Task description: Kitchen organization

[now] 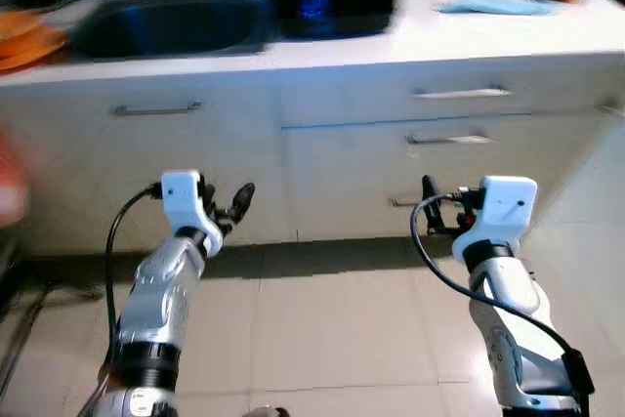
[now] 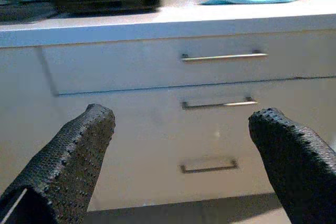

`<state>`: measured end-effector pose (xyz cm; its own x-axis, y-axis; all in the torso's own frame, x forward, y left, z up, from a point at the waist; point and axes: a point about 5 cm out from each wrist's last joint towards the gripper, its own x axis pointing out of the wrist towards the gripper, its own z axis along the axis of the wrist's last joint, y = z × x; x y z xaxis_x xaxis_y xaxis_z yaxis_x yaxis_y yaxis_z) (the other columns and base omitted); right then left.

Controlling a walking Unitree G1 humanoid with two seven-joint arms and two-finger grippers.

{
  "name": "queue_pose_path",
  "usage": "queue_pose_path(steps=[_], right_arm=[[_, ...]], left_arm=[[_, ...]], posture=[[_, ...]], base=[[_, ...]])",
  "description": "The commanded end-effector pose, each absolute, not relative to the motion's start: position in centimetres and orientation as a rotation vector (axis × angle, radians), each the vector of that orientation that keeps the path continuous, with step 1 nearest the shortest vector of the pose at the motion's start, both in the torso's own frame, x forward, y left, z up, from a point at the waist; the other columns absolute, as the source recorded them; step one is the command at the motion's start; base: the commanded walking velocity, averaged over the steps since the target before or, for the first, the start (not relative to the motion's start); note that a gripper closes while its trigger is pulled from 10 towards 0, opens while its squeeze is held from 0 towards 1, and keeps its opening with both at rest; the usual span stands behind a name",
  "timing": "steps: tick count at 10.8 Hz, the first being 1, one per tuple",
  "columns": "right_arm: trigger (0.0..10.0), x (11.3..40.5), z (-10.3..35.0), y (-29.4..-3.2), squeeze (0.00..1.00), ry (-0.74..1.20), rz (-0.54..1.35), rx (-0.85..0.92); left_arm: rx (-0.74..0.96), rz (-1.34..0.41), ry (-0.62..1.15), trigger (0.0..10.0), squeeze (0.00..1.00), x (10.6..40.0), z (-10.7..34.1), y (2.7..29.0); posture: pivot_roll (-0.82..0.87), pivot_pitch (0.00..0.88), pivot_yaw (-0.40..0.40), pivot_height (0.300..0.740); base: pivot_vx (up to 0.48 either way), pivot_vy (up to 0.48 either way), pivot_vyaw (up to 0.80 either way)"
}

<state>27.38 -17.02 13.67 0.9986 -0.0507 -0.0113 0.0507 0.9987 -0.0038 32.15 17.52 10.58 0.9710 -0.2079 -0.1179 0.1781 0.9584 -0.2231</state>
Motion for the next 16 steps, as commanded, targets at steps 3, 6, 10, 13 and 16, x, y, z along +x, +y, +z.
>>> queue_pose_path(steps=[3, 6, 10, 13, 16], right_arm=[[10.0, 27.8, 14.2, -17.2, 0.0, 0.006, -0.063, -0.01], [10.0, 28.4, 14.9, -16.5, 0.0, -0.02, -0.013, -0.033], [10.0, 29.2, 16.5, -15.5, 0.0, -0.082, 0.029, -0.039], [10.0, 28.6, 16.6, -15.5, 0.0, -0.103, 0.031, -0.078], [10.0, 29.1, 17.2, -15.5, 0.0, -0.122, 0.044, -0.087]], left_arm=[[-0.24, -0.187, 0.136, 10.0, 0.0, 32.8, 11.1, 17.2], [-0.26, -0.133, 0.108, 10.0, 0.0, 33.6, 12.0, 18.0], [-0.219, -0.125, 0.048, 10.0, 0.0, 35.1, 13.3, 18.3], [-0.243, -0.143, 0.031, 10.0, 0.0, 34.8, 13.2, 16.9], [-0.266, -0.17, 0.002, 10.0, 0.0, 35.0, 14.1, 15.5]], posture=[[0.02, 0.0, 0.091, 0.74], [0.02, 0.0, 0.097, 0.74], [0.03, 0.0, 0.089, 0.74], [0.02, 0.0, 0.084, 0.74], [0.03, 0.0, 0.08, 0.74]], base=[[0.0, 0.0, -0.78], [0.0, 0.0, 0.0], [0.0, 0.0, 0.0], [0.0, 0.0, 0.27], [0.0, 0.0, 0.8]])
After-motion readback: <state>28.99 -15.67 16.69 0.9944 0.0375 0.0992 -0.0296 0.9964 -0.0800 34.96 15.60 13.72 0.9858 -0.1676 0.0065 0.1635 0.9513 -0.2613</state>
